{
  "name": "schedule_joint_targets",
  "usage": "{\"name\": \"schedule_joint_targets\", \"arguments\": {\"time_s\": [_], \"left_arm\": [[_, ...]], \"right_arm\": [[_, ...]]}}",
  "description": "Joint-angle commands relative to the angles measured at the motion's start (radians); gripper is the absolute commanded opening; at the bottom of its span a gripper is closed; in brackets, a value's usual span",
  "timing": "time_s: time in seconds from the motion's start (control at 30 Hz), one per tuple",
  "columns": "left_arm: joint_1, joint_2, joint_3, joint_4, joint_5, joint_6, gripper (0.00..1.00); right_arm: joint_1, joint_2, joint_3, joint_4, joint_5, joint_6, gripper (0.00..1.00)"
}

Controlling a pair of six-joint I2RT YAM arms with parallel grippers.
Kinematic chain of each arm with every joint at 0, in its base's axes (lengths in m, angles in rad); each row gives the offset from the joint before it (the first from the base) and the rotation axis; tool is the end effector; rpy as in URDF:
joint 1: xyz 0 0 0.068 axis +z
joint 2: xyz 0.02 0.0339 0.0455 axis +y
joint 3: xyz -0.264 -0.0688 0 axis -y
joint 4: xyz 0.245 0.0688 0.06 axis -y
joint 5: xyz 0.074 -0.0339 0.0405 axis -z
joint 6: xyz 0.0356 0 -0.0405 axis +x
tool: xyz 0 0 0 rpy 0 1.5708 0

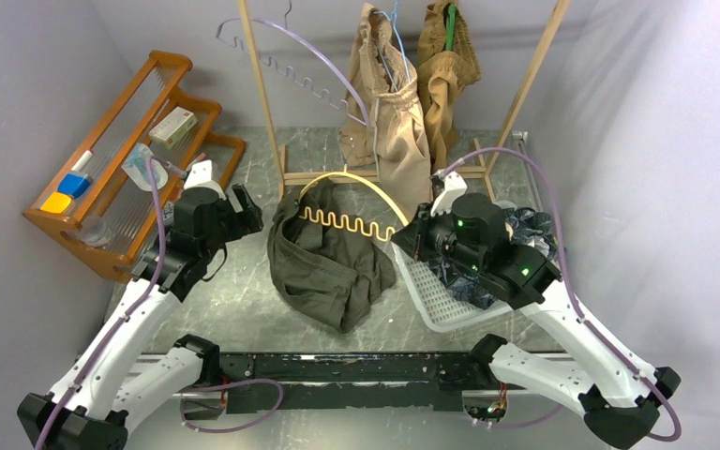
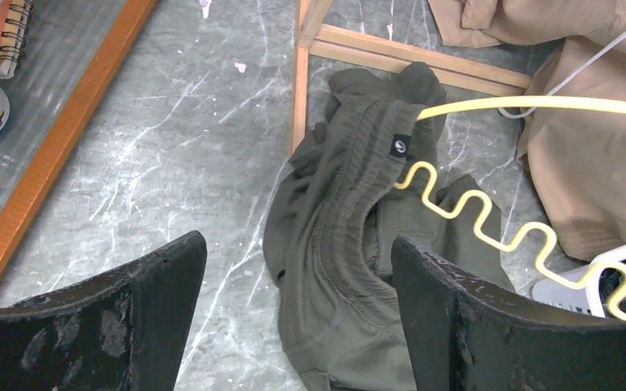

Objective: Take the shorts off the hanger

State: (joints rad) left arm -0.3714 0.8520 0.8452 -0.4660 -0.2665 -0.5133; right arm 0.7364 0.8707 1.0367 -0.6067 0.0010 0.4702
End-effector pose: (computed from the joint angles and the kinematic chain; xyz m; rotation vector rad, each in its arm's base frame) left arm 0.1786 -0.0595 0.3212 -0.3100 2.0137 -0.2857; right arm 0.1339 0.1214 0.3683 -0.2776 2.0781 0.7533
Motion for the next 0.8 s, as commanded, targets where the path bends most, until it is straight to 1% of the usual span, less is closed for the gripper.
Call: {"name": "schedule_joint_targets", "arguments": {"time_s": [0.0,0.07,0.33,0.43,0.63,0.77], "left_arm": [[-0.003,0.01,0.002,-0.001,-0.007,-0.015,0.88],[-0.003,0.013,0.002,0.006,-0.004,-0.015,0.88],[-0.003,0.038,0.007,0.019,0.013,-0.014,0.88],[-0.003,0.04,0.006,0.018,0.012,-0.014,0.88],[-0.002,0.036,0.0,0.021,0.015,-0.017,0.87],[-0.002,0.037,0.005,0.013,0.016,-0.019,0.87]], "right_arm": [[-0.011,-0.008,0.122,-0.053,0.091,-0.041,0.0],[-0.011,-0.014,0.133,-0.085,0.108,-0.047,0.0],[-0.01,-0.048,0.105,-0.083,0.106,-0.004,0.0],[-0.01,-0.05,0.095,-0.085,0.132,-0.003,0.0],[-0.01,-0.04,0.049,-0.013,0.176,0.008,0.0],[-0.01,-0.004,0.071,0.025,0.205,-0.009,0.0]]}}
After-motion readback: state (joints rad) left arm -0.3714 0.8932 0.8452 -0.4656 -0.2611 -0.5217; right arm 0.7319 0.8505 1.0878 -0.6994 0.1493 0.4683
